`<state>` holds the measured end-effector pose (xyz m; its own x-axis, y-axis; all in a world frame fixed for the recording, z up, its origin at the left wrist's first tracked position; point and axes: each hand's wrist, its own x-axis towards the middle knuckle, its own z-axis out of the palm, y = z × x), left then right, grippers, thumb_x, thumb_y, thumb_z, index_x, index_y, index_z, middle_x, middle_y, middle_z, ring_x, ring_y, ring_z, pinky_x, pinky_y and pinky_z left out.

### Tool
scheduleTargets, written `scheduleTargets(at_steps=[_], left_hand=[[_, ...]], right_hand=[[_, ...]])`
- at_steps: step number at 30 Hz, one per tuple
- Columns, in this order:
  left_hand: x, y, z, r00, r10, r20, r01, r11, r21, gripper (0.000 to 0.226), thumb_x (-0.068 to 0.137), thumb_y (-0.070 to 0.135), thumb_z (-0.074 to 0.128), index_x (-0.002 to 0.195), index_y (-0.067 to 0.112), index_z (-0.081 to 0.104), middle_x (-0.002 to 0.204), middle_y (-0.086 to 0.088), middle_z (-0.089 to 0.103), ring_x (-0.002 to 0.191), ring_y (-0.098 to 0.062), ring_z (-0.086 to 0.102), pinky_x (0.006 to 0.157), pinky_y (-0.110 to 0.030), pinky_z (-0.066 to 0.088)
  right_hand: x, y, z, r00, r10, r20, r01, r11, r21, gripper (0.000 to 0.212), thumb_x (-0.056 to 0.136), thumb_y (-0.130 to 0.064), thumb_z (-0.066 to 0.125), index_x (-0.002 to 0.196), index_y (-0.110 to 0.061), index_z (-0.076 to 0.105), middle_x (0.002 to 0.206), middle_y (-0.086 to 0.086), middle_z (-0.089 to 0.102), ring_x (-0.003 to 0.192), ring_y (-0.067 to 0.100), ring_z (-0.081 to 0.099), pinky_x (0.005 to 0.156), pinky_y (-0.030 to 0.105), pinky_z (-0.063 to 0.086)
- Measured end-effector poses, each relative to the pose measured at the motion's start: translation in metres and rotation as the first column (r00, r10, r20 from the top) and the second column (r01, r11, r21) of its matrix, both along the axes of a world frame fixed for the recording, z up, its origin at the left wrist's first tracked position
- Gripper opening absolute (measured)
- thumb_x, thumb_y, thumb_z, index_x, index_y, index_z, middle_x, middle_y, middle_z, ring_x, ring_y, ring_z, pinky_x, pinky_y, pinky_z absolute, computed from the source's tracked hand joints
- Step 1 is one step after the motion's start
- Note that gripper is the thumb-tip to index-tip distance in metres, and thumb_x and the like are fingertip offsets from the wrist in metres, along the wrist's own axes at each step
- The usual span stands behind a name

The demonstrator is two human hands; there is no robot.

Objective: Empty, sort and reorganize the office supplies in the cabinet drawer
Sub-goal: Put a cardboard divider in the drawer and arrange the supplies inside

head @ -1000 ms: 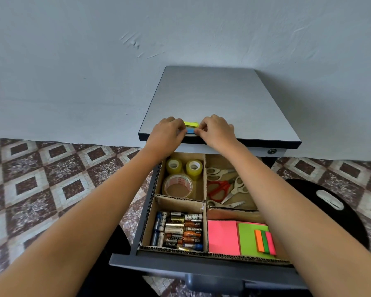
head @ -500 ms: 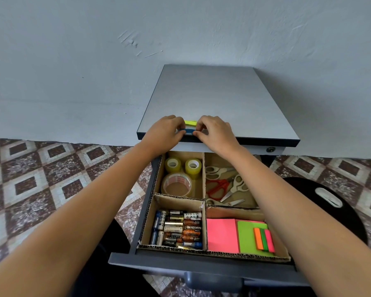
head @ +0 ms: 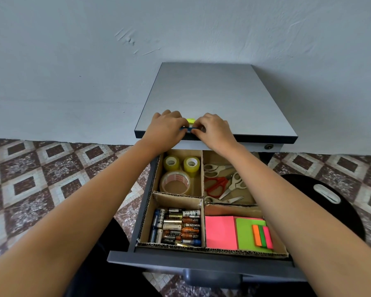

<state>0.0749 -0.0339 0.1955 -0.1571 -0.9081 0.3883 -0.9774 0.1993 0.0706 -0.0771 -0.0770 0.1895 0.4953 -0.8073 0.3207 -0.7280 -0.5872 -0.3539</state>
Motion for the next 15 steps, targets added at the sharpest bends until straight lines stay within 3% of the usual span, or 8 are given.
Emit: scheduleTargets(at_steps=[5, 9, 12, 15], left_hand=[[-0.003, 0.000, 0.005, 0.999, -0.006, 0.049, 0.006, 1.000, -0.001, 0.029, 0.096, 0.026, 0.045, 0.114, 0.014, 0.063, 0.114, -0.006, 0.061, 0.108, -0.025, 0.050, 0.089, -0.038, 0.035], [-0.008, 0.004, 0.006, 1.000, 0.019, 0.002, -0.019, 1.000, -0.012, 0.027, 0.095, 0.025, 0.046, 0.112, 0.014, 0.064, 0.111, -0.006, 0.062, 0.107, -0.026, 0.051, 0.087, -0.037, 0.036], [-0.014, 0.012, 0.003, 0.985, 0.052, -0.164, -0.057, 0.998, -0.025, 0.023, 0.093, 0.023, 0.050, 0.107, 0.013, 0.066, 0.102, -0.006, 0.064, 0.098, -0.025, 0.055, 0.082, -0.034, 0.039], [-0.026, 0.028, 0.002, 0.892, 0.095, -0.443, -0.085, 0.995, 0.044, 0.017, 0.090, 0.020, 0.056, 0.099, 0.013, 0.068, 0.088, 0.000, 0.064, 0.082, -0.016, 0.058, 0.069, -0.023, 0.044]], right_hand=[[-0.002, 0.002, 0.000, 1.000, 0.010, 0.001, -0.010, 1.000, -0.014, 0.024, 0.093, -0.029, 0.056, 0.108, -0.013, 0.066, 0.109, 0.005, 0.060, 0.106, 0.023, 0.052, 0.089, 0.042, 0.042], [-0.007, 0.006, 0.002, 0.999, 0.030, 0.040, -0.030, 0.999, -0.012, 0.027, 0.093, -0.029, 0.056, 0.112, -0.012, 0.064, 0.111, 0.005, 0.060, 0.107, 0.022, 0.051, 0.090, 0.042, 0.043], [-0.018, 0.015, 0.005, 0.991, 0.041, 0.128, -0.037, 0.999, -0.029, 0.034, 0.093, -0.028, 0.056, 0.122, -0.012, 0.061, 0.113, 0.006, 0.060, 0.110, 0.022, 0.052, 0.092, 0.041, 0.044], [-0.037, 0.029, 0.006, 0.979, 0.022, 0.202, -0.013, 0.999, -0.043, 0.037, 0.095, -0.027, 0.053, 0.128, -0.011, 0.057, 0.121, 0.006, 0.059, 0.117, 0.021, 0.050, 0.098, 0.035, 0.041]])
